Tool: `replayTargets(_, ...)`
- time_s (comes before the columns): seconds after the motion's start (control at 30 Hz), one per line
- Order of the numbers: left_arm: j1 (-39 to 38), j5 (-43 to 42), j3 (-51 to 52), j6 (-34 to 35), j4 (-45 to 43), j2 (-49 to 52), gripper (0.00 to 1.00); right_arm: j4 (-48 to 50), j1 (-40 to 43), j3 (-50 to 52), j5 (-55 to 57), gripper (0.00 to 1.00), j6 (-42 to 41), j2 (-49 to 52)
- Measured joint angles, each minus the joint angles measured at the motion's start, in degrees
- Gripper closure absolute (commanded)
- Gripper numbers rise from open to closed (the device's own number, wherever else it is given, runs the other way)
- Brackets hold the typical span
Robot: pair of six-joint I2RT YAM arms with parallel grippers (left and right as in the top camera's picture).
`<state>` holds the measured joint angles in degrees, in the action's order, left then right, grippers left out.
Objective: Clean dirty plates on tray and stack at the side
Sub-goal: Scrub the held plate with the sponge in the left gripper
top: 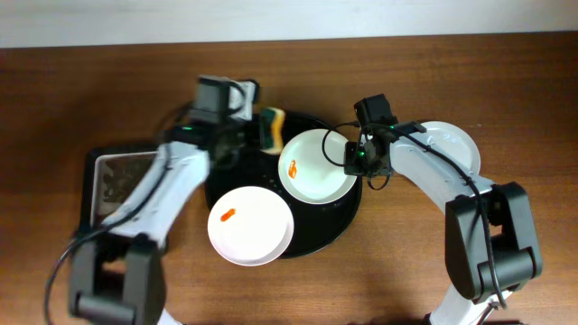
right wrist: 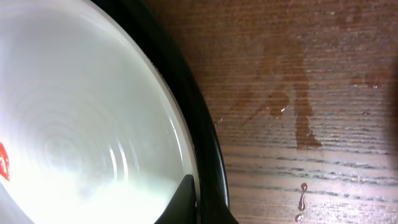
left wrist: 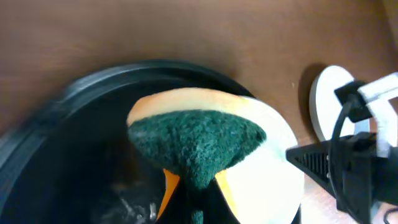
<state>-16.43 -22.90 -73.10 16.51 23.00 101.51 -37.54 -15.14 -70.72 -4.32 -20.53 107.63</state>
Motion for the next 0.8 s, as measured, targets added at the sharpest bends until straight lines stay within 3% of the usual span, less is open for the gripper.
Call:
replayTargets(0.17,-9.68,1.07,0.0,5.66,-3.21,9.18,1.0,-0.15,0.0,0.0,0.0,0.96,0.02,0.0)
replayTargets(0.33,-12.72,2.95,-0.33,8.66,-5.79,14.53,1.0,-0.15,0.0,0.0,0.0,0.96,0.07,0.0)
replayTargets(0.7,-13.68,20.04,-1.51,5.66,-2.49,14.53,1.0,-0.61,0.0,0.0,0.0,0.96,0.0,0.0)
replayTargets(0.8,-13.75,22.73,-3.52,4.22,1.9,14.67,1.0,-0.83,0.0,0.0,-0.02,0.96,0.0,0.0)
